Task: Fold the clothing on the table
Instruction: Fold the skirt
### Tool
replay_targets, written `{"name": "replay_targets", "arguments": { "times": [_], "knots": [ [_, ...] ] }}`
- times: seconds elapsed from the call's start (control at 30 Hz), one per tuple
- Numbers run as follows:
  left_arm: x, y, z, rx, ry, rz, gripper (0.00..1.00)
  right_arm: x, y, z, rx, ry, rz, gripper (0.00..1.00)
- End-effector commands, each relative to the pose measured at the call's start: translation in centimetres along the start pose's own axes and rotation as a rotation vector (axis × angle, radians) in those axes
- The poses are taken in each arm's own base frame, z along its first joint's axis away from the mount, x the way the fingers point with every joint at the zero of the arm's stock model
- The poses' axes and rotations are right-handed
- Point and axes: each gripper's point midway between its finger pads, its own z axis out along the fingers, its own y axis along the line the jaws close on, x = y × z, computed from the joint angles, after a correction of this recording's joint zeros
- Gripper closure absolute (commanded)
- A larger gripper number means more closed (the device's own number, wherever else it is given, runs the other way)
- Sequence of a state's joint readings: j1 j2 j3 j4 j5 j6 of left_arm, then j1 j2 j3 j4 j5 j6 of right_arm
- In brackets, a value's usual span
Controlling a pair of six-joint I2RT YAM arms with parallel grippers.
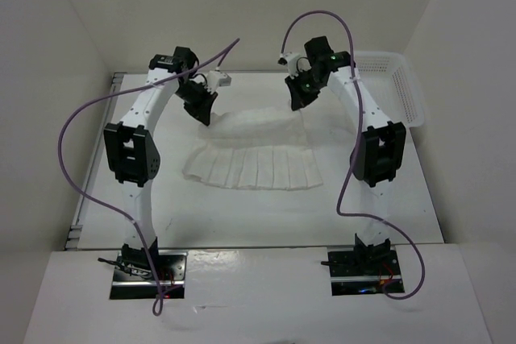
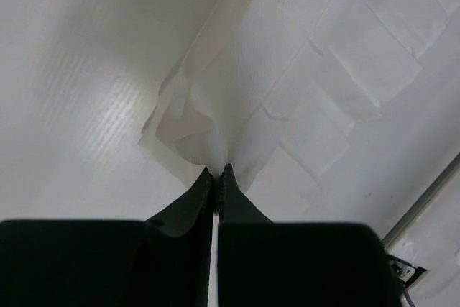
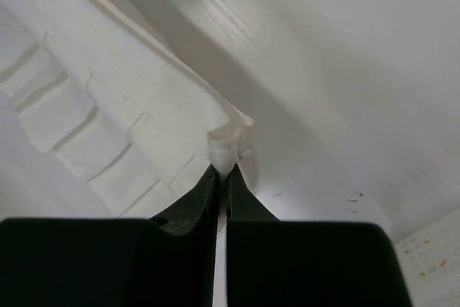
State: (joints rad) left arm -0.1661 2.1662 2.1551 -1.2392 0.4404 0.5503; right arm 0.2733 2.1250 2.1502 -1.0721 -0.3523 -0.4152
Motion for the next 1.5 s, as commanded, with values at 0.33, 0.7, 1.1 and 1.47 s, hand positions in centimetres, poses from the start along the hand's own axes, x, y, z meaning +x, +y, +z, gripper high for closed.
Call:
{"name": "replay_targets", "arguments": {
  "times": [0.33,0.7,1.1,1.47],
  "knots": [
    [8.5,-7.1,-2.7,-0.022,0.203,0.188,0.76,9.4,8.1,-5.1,-0.109,0.205,-0.322,0.92],
    [10.6,-11.6,-7.9,-0.148,0.139,0.253,0.55,16.9,17.1,-8.3,-0.293,0.334,-0.481,0.53],
    [9.7,-7.3,-12.5,-0.496,-0.11,0.031,0.46,16.0,17.6,-6.6,-0.144,0.299,-0.462,0.32],
    [13.1,-3.9,-18.1,-0.769,-0.265,-0.27,0.0,8.8,14.7,-1.6,-0.012,0.008,-0.457,0.27]
  ]
}}
